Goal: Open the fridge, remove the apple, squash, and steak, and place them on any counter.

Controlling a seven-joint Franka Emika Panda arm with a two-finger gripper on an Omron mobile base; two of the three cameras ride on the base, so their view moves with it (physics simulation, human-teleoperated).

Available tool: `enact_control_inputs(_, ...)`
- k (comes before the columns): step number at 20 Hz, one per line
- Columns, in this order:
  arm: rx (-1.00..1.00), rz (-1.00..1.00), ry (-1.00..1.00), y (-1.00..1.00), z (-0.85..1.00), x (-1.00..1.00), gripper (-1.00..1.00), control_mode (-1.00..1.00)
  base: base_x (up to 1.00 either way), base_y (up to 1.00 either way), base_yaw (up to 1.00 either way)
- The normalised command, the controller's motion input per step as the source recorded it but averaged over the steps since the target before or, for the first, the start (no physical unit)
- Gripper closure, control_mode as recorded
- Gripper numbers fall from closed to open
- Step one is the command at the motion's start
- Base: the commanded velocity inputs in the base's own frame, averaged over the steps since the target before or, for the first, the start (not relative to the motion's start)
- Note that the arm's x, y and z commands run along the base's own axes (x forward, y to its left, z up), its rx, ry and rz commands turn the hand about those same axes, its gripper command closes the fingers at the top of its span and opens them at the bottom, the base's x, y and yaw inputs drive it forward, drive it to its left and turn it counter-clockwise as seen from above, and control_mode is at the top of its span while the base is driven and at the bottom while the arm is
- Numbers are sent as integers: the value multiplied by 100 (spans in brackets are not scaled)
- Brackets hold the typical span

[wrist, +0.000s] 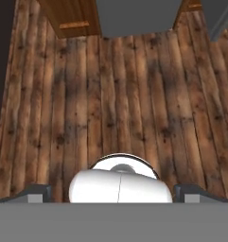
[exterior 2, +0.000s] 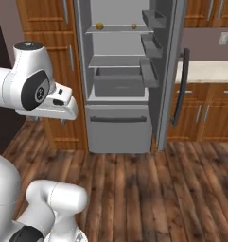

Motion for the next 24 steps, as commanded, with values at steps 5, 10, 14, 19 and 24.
enact_control_inputs(5, 0, 0, 0, 0, 0, 0, -100, 100, 100, -28, 18)
enact_control_inputs(10, 0, 0, 0, 0, 0, 0, -100, 100, 100, -45, 18)
enact_control_inputs(14, 0, 0, 0, 0, 0, 0, -100, 100, 100, -30, 12)
enact_control_inputs(19, 0, 0, 0, 0, 0, 0, -100, 100, 100, -8, 11)
enact_control_inputs(24, 0, 0, 0, 0, 0, 0, -100, 100, 100, -3, 6)
